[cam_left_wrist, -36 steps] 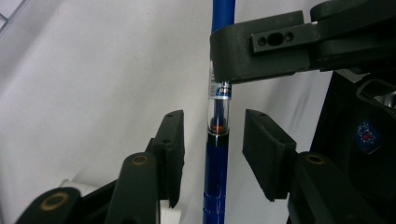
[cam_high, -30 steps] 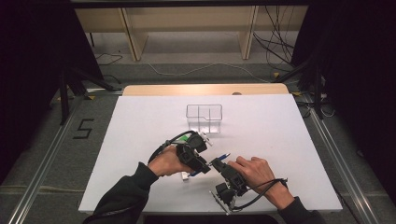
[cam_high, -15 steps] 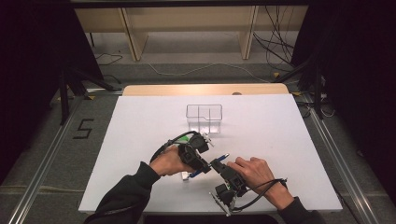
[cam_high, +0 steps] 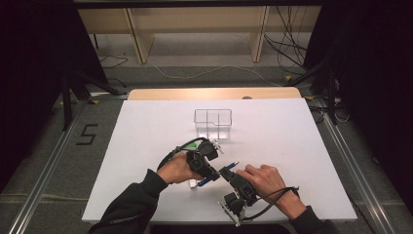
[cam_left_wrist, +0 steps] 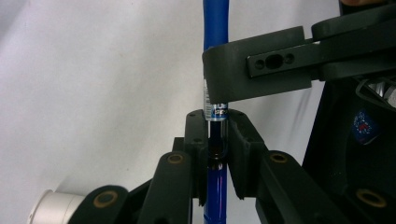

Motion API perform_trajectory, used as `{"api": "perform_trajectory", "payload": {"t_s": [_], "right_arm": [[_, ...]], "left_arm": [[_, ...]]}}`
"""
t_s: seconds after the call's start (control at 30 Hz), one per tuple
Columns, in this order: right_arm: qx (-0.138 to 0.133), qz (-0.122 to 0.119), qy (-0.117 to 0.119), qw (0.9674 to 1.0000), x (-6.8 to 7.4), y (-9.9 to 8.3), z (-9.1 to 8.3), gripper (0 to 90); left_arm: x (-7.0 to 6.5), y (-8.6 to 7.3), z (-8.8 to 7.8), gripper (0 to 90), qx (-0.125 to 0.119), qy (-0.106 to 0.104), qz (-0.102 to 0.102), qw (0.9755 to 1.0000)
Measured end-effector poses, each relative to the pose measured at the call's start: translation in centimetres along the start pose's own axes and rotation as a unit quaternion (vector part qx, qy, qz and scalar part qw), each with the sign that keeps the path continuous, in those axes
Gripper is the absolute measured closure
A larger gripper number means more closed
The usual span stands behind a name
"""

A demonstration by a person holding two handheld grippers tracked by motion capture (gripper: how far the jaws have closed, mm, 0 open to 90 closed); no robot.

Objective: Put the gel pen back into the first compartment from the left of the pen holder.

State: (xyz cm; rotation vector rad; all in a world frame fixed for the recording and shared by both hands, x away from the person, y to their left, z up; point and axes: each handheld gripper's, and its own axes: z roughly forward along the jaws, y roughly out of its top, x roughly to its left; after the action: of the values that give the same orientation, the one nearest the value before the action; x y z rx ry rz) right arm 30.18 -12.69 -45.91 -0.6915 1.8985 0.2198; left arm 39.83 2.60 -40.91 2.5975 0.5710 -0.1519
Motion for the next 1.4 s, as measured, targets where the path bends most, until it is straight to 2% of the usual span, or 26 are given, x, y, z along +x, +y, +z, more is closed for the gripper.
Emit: {"api": "perform_trajectory", "payload": {"t_s": [0.1,0.17,0.23,0.3,0.43,0.53,0.63,0.7,0.8,0.93,0.97,1.0,1.03,1.07,1.1,1.17,1.2,1.23,1.27,1.3,1.33,1.4], "right_arm": [[-0.003,0.004,0.000,1.0000,0.0,0.0,0.0,76.6],[-0.004,0.011,-0.007,0.9999,-0.1,-0.1,-0.1,70.2],[-0.002,0.016,-0.012,0.9998,-0.2,-0.3,-0.1,64.2],[-0.002,0.033,-0.022,0.9992,-0.4,-0.5,-0.3,61.7],[-0.002,0.052,-0.041,0.9978,-0.9,-1.0,-0.5,54.6],[0.007,0.089,-0.050,0.9948,-1.2,-1.5,-0.7,49.1],[0.015,0.142,-0.057,0.9881,-1.8,-2.2,-0.8,44.8],[0.018,0.186,-0.055,0.9809,-1.9,-2.6,-0.9,43.3],[0.024,0.213,-0.056,0.9752,-2.0,-3.2,-0.9,41.7],[0.031,0.260,-0.054,0.9636,-2.0,-3.8,-1.0,40.6],[0.031,0.273,-0.052,0.9602,-1.9,-4.0,-1.0,40.3],[0.029,0.279,-0.054,0.9582,-2.0,-4.2,-0.9,40.0],[0.032,0.296,-0.047,0.9536,-1.9,-4.3,-1.0,39.7],[0.033,0.312,-0.051,0.9481,-1.9,-4.5,-1.0,39.2],[0.032,0.323,-0.045,0.9449,-1.9,-4.7,-1.0,38.8],[0.025,0.353,-0.046,0.9340,-2.0,-5.1,-1.0,38.2],[0.024,0.372,-0.039,0.9273,-1.9,-5.3,-1.1,38.0],[0.022,0.393,-0.035,0.9187,-1.9,-5.4,-1.2,37.8],[0.018,0.402,-0.033,0.9149,-2.0,-5.7,-1.2,37.5],[0.015,0.417,-0.026,0.9086,-2.0,-5.9,-1.2,37.0],[0.006,0.437,-0.016,0.8993,-2.0,-6.2,-1.3,36.6],[-0.014,0.481,-0.002,0.8768,-2.1,-6.7,-1.3,35.8]], "left_arm": [[0.0,-0.1,-0.1,79.2,0.000,0.001,0.002,1.0000],[0.1,-0.1,-0.3,79.3,-0.006,0.003,0.002,1.0000],[0.2,-0.2,-0.6,79.3,-0.017,0.004,-0.008,0.9998],[0.4,-0.3,-1.1,79.3,-0.022,0.008,-0.010,0.9997],[1.2,-0.7,-1.8,79.3,-0.038,0.019,-0.021,0.9989],[1.7,-1.0,-2.2,79.3,-0.049,0.025,-0.030,0.9980],[2.3,-1.4,-2.4,79.2,-0.066,0.033,-0.044,0.9963],[2.6,-1.6,-2.6,79.2,-0.071,0.035,-0.047,0.9957],[3.0,-1.9,-2.8,79.1,-0.088,0.037,-0.058,0.9937],[3.4,-2.2,-3.2,79.2,-0.101,0.045,-0.065,0.9917],[3.4,-2.2,-3.3,79.2,-0.110,0.046,-0.069,0.9905],[3.5,-2.3,-3.5,79.2,-0.114,0.049,-0.068,0.9899],[3.6,-2.3,-3.6,79.2,-0.125,0.053,-0.070,0.9883],[3.7,-2.4,-3.7,79.2,-0.133,0.055,-0.071,0.9870],[3.7,-2.5,-3.9,79.1,-0.144,0.057,-0.075,0.9850],[3.9,-2.6,-4.2,79.1,-0.160,0.063,-0.078,0.9820],[4.0,-2.7,-4.3,79.1,-0.171,0.067,-0.081,0.9797],[4.2,-2.8,-4.4,79.1,-0.181,0.071,-0.082,0.9775],[4.2,-2.8,-4.6,79.1,-0.190,0.073,-0.088,0.9751],[4.3,-2.9,-4.6,79.1,-0.201,0.077,-0.091,0.9722],[4.4,-3.0,-4.7,79.1,-0.212,0.081,-0.094,0.9692],[4.6,-3.2,-4.9,79.1,-0.225,0.087,-0.102,0.9650]]}}
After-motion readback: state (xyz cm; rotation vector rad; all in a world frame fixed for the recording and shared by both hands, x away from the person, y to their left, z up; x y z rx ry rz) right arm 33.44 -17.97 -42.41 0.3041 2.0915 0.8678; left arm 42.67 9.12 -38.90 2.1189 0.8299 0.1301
